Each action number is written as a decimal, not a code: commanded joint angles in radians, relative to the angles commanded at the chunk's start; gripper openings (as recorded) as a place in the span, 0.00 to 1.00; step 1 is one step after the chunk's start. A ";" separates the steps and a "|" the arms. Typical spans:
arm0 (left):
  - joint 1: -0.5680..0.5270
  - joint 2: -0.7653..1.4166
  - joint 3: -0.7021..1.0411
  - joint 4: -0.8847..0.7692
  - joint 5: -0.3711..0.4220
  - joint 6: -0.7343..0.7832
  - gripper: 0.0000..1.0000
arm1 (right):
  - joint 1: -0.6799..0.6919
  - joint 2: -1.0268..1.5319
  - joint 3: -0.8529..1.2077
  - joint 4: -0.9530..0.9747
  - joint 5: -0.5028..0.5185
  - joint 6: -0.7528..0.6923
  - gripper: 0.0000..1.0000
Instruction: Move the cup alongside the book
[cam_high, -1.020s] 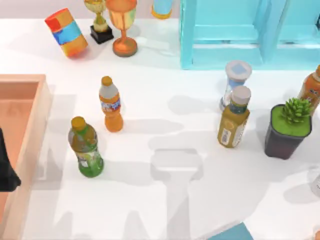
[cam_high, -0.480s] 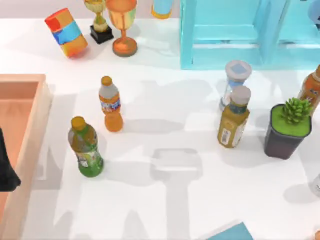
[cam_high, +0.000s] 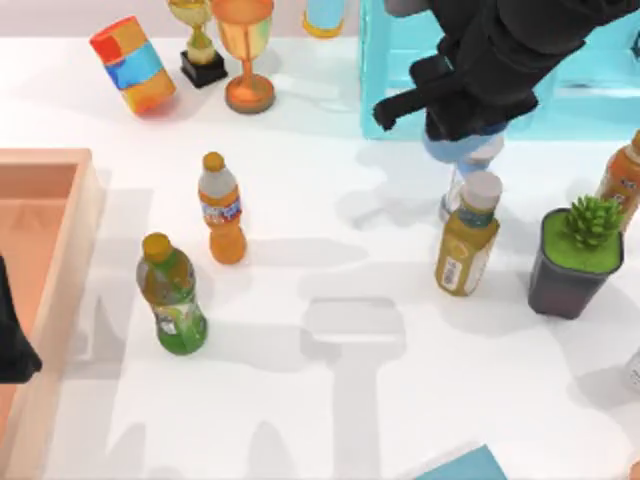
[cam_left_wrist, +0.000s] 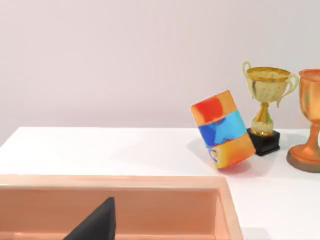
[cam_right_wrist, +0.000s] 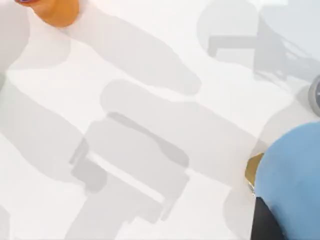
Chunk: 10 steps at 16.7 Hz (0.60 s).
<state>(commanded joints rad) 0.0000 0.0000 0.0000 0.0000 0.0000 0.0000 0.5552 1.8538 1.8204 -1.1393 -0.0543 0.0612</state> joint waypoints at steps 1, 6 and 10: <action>0.000 0.000 0.000 0.000 0.000 0.000 1.00 | 0.047 -0.003 -0.022 -0.020 0.001 0.124 0.00; 0.000 0.000 0.000 0.000 0.000 0.000 1.00 | 0.230 -0.018 -0.161 -0.113 0.032 0.603 0.00; 0.000 0.000 0.000 0.000 0.000 0.000 1.00 | 0.307 -0.032 -0.254 -0.163 0.066 0.795 0.00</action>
<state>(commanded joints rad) 0.0000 0.0000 0.0000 0.0000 0.0000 0.0000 0.8626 1.8222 1.5664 -1.3027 0.0114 0.8561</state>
